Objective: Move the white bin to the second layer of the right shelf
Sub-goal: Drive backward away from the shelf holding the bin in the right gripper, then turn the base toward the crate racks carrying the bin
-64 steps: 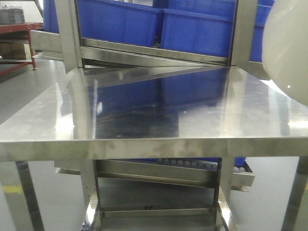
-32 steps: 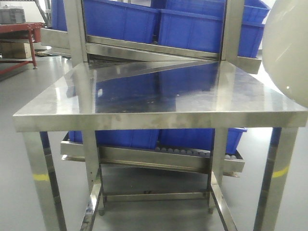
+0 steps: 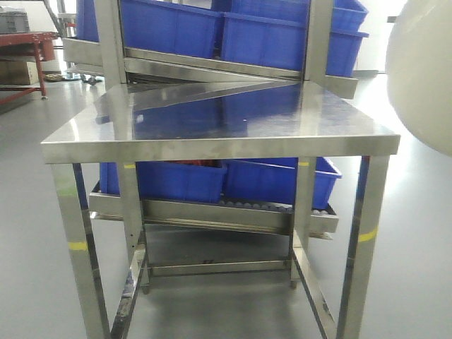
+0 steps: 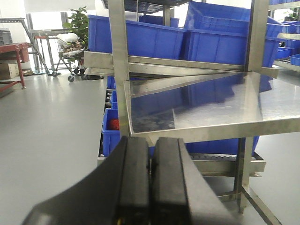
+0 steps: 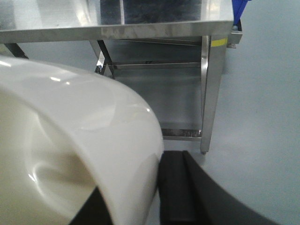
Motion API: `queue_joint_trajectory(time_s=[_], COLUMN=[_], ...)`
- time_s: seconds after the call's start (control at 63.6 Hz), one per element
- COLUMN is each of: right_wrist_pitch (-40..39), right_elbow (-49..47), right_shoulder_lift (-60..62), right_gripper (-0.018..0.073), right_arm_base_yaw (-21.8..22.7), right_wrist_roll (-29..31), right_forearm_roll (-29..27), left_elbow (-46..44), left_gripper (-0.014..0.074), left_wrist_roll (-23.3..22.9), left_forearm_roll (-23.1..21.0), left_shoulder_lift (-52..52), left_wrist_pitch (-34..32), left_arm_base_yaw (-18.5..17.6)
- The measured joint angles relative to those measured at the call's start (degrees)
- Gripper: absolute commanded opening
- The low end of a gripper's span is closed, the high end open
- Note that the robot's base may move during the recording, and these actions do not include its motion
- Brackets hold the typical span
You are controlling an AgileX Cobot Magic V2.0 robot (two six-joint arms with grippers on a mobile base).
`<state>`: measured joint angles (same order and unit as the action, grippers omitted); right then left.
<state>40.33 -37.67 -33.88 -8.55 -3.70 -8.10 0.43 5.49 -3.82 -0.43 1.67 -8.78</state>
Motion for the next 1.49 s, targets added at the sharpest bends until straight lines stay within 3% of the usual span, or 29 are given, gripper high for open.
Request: queue_joint_trajectory(time_s=[1.494], right_wrist_pitch=[0.0], right_elbow=[0.0], right_shoulder_lift=[0.0], right_gripper=[0.0056], right_arm_base_yaw=[0.0], right_wrist_roll=[0.0], right_forearm_roll=[0.1], left_elbow=[0.0], left_gripper=[0.0085], left_wrist_roll=[0.0], left_forearm_roll=[-0.11], left_shoulder_lift=[0.0], left_wrist_pitch=[0.0], left_arm_base_yaw=[0.0])
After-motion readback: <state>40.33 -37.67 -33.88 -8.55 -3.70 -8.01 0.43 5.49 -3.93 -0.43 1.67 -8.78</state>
